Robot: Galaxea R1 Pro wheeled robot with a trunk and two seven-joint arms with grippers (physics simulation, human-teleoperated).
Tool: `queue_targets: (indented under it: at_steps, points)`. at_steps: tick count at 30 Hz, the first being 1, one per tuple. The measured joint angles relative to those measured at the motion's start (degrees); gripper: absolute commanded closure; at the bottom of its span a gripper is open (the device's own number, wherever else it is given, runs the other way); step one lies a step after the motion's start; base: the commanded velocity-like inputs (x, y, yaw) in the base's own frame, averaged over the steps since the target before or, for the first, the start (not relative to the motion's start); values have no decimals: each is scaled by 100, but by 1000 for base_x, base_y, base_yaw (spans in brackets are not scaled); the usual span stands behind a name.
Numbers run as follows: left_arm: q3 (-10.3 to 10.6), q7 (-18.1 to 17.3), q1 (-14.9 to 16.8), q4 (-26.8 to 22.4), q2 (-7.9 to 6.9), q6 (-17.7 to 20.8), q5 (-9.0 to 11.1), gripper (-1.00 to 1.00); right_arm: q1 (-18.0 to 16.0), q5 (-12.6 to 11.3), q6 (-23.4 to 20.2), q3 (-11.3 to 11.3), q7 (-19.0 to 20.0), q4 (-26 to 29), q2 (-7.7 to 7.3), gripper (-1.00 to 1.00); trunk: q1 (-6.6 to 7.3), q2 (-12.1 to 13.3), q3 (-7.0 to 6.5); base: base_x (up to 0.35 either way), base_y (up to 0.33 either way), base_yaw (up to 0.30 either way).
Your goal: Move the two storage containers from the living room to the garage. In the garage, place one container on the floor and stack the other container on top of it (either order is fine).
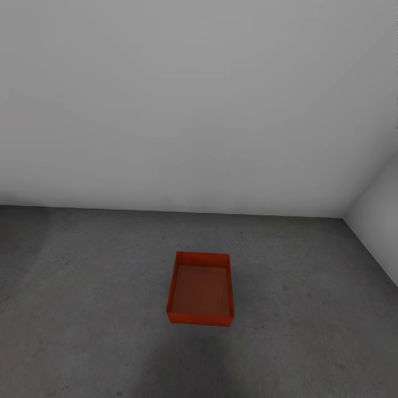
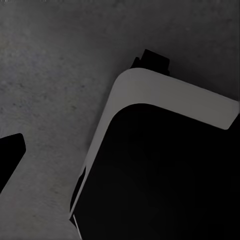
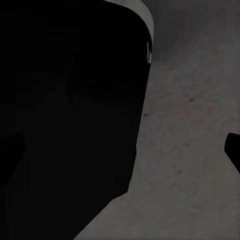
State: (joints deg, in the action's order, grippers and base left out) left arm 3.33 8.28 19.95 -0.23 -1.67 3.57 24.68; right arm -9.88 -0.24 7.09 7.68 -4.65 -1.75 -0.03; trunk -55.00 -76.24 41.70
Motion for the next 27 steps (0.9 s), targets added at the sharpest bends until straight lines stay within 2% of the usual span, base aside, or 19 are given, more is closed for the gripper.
queue_targets:
  at_steps: [27]
  points:
    - [0,0,4,0,0,0,0,-100,19,0,0,0,6,0,-7,-100,0,0,-250,0,0,0]
